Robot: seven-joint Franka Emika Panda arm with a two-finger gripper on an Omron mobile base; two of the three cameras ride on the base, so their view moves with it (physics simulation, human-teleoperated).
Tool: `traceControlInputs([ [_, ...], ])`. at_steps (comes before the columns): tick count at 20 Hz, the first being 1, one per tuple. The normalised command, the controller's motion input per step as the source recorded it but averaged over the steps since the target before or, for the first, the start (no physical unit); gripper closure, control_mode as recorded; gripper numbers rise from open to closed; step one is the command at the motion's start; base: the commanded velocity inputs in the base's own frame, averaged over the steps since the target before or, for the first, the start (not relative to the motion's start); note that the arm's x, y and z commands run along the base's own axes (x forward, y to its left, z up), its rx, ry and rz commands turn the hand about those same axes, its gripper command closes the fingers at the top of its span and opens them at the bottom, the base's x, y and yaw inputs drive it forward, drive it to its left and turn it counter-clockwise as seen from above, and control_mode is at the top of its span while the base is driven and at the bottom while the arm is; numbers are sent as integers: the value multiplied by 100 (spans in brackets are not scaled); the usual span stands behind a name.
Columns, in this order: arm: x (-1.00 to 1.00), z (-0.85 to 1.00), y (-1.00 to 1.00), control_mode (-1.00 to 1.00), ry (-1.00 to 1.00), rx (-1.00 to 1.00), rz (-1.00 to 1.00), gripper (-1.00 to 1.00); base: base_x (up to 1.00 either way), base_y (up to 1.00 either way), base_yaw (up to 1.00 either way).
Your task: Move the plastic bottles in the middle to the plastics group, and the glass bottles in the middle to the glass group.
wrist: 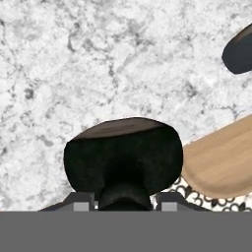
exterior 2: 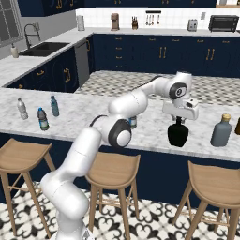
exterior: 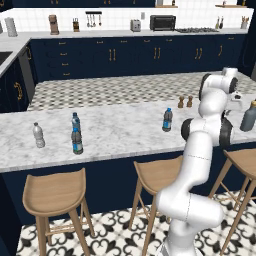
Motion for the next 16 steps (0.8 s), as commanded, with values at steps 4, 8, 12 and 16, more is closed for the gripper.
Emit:
traceControlInputs([
  [4,0,0,0,-100,0,0,0,-100,0,0,0],
  [8,0,16,0,-100,-16,0,0,-100,0,0,0],
  [12,-19,39,0,-100,-21,0,0,-100,0,0,0],
  [16,-40,26,10,-100,-27,-3,0,-100,0,0,0],
])
